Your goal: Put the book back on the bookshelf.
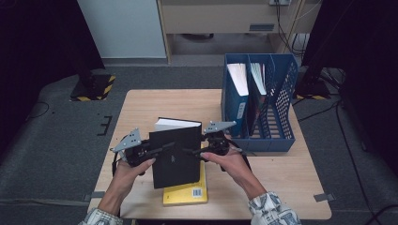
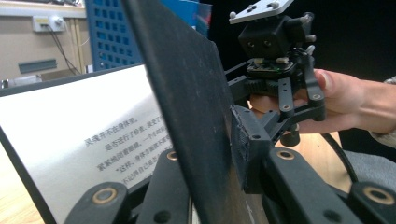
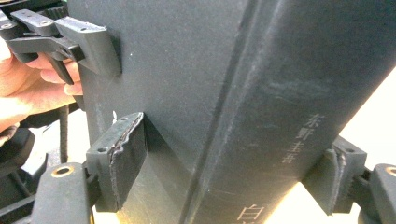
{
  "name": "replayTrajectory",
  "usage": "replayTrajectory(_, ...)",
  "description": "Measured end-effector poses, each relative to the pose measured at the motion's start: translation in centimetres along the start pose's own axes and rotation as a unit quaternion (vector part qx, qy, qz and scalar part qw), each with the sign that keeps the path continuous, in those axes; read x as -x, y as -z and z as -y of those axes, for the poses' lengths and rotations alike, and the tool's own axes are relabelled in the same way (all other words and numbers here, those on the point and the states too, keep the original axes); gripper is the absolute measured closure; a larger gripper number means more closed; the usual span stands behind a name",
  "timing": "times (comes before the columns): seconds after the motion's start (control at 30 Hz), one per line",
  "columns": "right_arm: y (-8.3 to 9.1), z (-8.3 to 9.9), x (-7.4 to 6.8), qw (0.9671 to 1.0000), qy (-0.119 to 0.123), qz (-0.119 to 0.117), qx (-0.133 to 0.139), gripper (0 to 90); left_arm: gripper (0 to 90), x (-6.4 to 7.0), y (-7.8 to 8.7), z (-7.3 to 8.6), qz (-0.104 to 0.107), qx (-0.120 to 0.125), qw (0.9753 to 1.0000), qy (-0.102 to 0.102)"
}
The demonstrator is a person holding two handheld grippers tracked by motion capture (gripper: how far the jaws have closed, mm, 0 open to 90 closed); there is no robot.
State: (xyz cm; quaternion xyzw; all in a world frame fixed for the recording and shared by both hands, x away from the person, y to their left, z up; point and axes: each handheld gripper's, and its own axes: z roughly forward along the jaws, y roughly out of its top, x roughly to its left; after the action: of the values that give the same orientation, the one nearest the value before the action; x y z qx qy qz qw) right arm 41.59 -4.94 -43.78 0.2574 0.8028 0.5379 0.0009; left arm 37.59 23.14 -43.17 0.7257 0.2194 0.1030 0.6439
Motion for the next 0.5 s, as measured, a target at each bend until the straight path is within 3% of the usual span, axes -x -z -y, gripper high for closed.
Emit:
replayTrajectory(0.1, -0.2, -0.4, 0.8, 1.0, -0.004, 0.003, -0.003, 23.2, 75.7, -0.9, -0.6, -0.1, -0.001, 0.002, 1.0, 0.008)
replayTrajectory(0.33, 0.1, -1.4, 2.6, 0.9996, -0.005, 0.026, 0.004, 23.2, 75.5, -2.5, -2.4, -1.4, -0.001, -0.005, 1.0, 0.003)
replayTrajectory(0.5, 0.4, -1.8, 2.8, 0.9989, -0.001, 0.045, 0.013, 24.5, 76.1, -3.0, -2.7, -1.6, 0.007, -0.007, 1.0, -0.001)
